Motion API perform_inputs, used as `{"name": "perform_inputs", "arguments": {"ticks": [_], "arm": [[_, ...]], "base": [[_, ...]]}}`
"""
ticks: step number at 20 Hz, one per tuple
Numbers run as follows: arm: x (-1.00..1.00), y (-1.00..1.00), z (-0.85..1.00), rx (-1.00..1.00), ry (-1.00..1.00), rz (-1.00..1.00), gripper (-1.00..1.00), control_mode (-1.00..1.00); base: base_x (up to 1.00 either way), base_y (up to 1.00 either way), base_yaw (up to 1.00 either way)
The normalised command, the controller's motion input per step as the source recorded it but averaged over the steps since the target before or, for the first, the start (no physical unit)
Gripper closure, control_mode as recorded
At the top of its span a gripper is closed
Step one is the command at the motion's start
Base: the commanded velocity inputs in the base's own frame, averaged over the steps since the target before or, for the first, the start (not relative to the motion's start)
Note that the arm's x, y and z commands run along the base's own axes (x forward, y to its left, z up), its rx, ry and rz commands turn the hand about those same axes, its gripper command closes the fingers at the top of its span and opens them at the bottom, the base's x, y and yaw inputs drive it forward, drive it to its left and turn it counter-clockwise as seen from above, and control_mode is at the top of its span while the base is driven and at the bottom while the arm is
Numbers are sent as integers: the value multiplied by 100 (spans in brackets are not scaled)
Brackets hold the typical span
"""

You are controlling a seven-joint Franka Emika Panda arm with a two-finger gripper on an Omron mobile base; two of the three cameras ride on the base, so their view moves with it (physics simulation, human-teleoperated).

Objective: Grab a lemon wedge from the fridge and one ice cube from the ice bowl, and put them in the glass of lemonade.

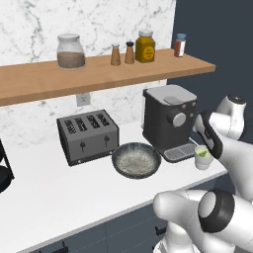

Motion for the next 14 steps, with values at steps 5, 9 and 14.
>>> {"name": "perform_inputs", "arguments": {"ticks": [5,9,14], "arm": [[16,-9,0,0,0,0,100,-100],[13,-10,-4,0,1,0,100,-100],[6,-16,-29,0,0,0,100,-100]], "base": [[0,0,0],[0,0,0],[0,0,0]]}}
